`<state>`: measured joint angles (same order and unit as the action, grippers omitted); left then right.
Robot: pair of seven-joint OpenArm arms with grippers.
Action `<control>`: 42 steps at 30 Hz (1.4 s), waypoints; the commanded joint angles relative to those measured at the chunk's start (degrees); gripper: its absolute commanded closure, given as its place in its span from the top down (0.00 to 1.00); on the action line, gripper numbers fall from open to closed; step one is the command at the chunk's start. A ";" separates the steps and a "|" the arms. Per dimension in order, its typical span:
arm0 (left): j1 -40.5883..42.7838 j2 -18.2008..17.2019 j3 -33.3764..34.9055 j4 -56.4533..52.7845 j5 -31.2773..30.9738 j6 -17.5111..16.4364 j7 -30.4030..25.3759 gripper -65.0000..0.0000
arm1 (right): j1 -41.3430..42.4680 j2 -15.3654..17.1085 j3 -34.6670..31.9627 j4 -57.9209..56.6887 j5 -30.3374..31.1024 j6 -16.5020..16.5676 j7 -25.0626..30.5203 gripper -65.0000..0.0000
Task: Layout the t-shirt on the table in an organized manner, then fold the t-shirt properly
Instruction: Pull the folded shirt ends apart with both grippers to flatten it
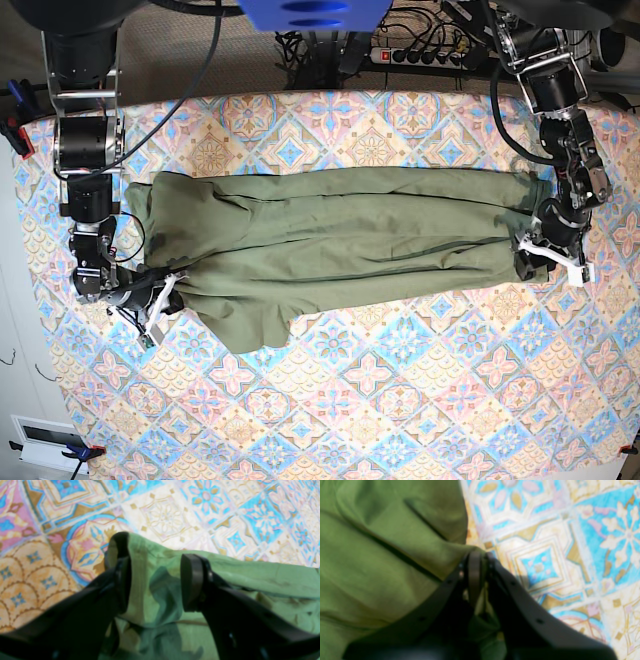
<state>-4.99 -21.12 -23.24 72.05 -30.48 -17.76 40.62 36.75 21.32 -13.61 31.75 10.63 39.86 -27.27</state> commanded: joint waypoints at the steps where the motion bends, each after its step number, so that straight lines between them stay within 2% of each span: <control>1: -1.91 -1.25 -0.36 0.96 -0.77 -0.40 -1.54 0.45 | 1.80 0.88 0.73 1.18 0.84 0.14 0.85 0.02; 4: -2.17 -1.34 -0.36 0.96 -0.77 -0.40 -1.54 0.45 | 1.71 0.88 4.77 5.66 0.84 0.14 -0.47 0.02; 9: -3.23 -1.42 -0.36 0.96 -0.77 -0.40 -1.54 0.45 | -1.46 0.88 13.30 16.91 0.84 0.14 -9.09 0.02; 14: -3.40 -1.42 -0.36 1.22 -0.77 -0.40 -1.54 0.45 | -3.48 0.88 16.55 26.41 0.84 0.14 -14.45 0.02; 18: -3.49 -1.42 -0.45 1.22 -0.77 -0.40 -1.63 0.45 | -7.08 0.88 16.99 31.59 0.93 0.14 -15.41 0.02; 21: -3.49 -1.42 -2.03 1.22 -0.77 -0.40 -1.63 0.45 | -9.10 0.88 19.89 33.26 0.93 0.14 -15.41 0.02; 25: -3.49 -1.34 -7.48 1.22 -1.21 -0.48 -1.63 0.45 | -9.46 0.88 23.41 33.44 0.93 0.14 -15.50 0.02; 29: -3.67 -2.13 -7.83 1.05 -2.36 -0.48 -1.63 0.45 | -9.46 0.88 23.85 33.18 0.93 0.14 -15.33 0.02; 31: -6.30 -1.95 -7.57 0.61 -1.92 -0.48 -1.28 0.46 | -9.46 0.88 23.76 33.26 0.93 0.14 -15.41 0.02; 33: -7.53 -2.22 -4.84 -2.56 -2.27 -0.31 -1.28 0.46 | -9.46 0.88 23.67 33.26 0.84 0.14 -15.41 0.02; 37: -15.01 -3.10 2.45 -11.79 -2.27 -0.22 -1.46 0.46 | -9.46 0.70 23.58 32.91 0.84 0.14 -15.41 0.02; 42: -22.74 -2.74 6.94 -22.60 -2.09 -0.22 -1.63 0.46 | -10.16 0.61 23.58 33.26 0.84 0.14 -15.33 0.01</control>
<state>-26.00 -22.81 -16.14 48.25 -31.79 -17.56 40.45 24.95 20.97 9.76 63.83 10.72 40.05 -43.79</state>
